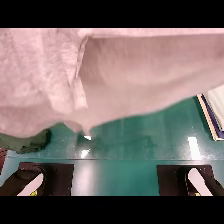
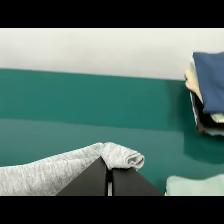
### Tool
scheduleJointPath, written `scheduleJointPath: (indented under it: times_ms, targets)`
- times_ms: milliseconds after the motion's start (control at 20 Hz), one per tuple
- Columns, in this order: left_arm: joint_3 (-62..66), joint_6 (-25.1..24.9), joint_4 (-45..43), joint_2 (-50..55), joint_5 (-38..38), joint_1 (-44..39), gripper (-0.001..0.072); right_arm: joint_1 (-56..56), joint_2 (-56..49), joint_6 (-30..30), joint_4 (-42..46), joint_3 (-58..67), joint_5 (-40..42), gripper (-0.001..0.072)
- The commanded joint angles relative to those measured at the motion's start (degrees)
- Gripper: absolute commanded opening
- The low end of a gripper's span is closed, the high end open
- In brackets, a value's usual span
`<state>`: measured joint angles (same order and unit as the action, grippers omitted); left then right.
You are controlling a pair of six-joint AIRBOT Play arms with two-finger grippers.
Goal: Fold the shirts.
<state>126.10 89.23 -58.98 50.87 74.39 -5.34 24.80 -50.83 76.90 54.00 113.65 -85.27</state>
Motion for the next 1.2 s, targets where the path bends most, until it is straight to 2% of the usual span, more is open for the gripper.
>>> scheduleJointPath:
  times_ms: [0,100,250,400,500,650,800,900,1000,1150]
  targets:
    - [-9.6,2.4,-8.1,0.4,0.8,0.0,0.002,0.7,-7.0,3.7,0.0,5.9,-7.3,0.0015]
    - [-21.2,2.3,-10.5,2.3,0.8,0.0,0.002,-2.1,-11.2,4.2,0.1,1.8,-7.6,0.0015]
    - [-33.9,2.1,-9.5,9.8,-0.8,0.0,0.002,-9.7,-19.5,4.5,2.5,-8.3,-9.2,0.0015]
    - [-39.2,-1.2,-9.4,21.4,-1.6,0.0,0.0021,-17.1,-29.2,5.8,12.3,-16.7,-9.2,0.0015]
    - [-39.2,-2.9,-9.2,29.4,-3.6,0.0,0.0021,-19.6,-35.8,5.8,12.6,-19.0,-7.0,0.0015]
    - [-39.2,-7.4,-9.2,37.2,-16.0,0.0,0.0021,-21.4,-46.0,5.8,12.5,-16.3,0.8,0.0015]
    - [-38.8,-7.2,-9.2,39.7,-29.5,0.0,0.0021,-21.5,-53.3,5.8,11.5,-8.5,6.2,0.0015]
    - [-38.6,-7.2,-9.3,39.7,-35.0,0.0,0.0021,-21.5,-55.5,5.7,11.6,-4.0,7.6,0.0016]
    - [-38.4,-7.3,-9.5,39.6,-34.4,0.5,0.0021,-21.5,-55.7,5.3,11.7,-1.1,8.1,0.0015]
    - [-38.0,-9.5,-9.5,39.4,-23.1,3.1,0.002,-21.4,-53.6,3.4,14.1,-0.6,4.5,0.0014]
